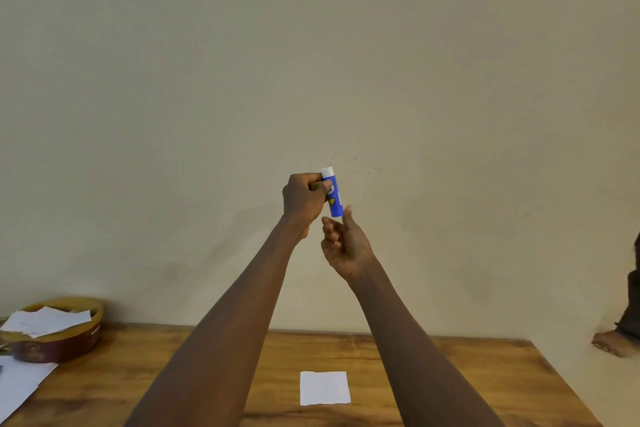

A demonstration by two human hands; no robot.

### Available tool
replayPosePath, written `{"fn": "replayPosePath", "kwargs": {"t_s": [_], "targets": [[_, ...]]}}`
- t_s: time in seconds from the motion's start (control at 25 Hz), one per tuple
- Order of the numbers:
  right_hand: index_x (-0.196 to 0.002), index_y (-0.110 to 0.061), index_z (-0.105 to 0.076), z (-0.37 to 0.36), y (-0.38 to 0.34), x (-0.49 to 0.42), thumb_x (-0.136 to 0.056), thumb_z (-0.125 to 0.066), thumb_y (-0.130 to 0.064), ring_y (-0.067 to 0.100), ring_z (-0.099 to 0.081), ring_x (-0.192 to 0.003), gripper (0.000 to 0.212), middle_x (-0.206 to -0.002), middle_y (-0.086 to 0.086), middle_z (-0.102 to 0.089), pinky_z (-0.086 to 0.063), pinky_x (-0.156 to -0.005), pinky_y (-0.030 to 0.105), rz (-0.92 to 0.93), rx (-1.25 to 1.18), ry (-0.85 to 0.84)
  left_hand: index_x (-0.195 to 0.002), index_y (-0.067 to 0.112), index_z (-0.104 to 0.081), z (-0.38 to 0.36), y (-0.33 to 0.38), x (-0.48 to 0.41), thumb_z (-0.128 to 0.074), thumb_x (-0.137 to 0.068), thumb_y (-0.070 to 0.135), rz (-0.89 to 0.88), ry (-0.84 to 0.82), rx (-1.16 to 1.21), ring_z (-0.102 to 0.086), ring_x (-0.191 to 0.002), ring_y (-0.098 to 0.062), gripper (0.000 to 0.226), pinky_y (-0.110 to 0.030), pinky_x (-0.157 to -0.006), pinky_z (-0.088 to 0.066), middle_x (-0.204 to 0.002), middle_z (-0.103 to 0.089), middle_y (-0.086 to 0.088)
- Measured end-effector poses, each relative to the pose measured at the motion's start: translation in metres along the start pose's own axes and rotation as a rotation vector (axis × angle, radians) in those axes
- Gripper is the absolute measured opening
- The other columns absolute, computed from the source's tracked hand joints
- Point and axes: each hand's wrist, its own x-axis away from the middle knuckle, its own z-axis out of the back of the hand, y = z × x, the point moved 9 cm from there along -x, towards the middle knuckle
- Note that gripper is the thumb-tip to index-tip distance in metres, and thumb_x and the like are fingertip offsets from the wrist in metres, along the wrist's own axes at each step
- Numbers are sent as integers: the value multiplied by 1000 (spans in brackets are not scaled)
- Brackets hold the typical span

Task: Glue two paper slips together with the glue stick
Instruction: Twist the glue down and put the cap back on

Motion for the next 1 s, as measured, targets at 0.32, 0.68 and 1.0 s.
{"fn": "replayPosePath", "kwargs": {"t_s": [0.32,0.68,1.0], "targets": [[-90,-4,-56,-5,-9,7,-85,-52,0,17,-68,-69,7,-91,16,-60,-56,-69,25,202,-195,-98,-104,-7,-59,-4,-1,3,-53,-87,6,9,-14,18,-62,-94,-37,23,-48,-91,-51,-109,-64,-26],[-82,-5,-55,-2,-1,5,-91,-46,-31,6,-43,-27,29,-36,1,-55,-39,-32,11,18,-118,20,-105,-6,-59,-12,-5,4,-53,-87,7,-10,-47,-25,-62,-96,-37,23,-47,-91,-51,-108,-65,-24],[-104,3,-54,-1,-6,14,-86,-53,-14,13,-68,-54,25,-86,14,-62,-57,-54,21,148,-342,-28,-110,-3,-57,-19,-9,3,-51,-88,8,32,-95,34,-59,-104,-36,25,-47,-93,-50,-116,-62,-22]]}}
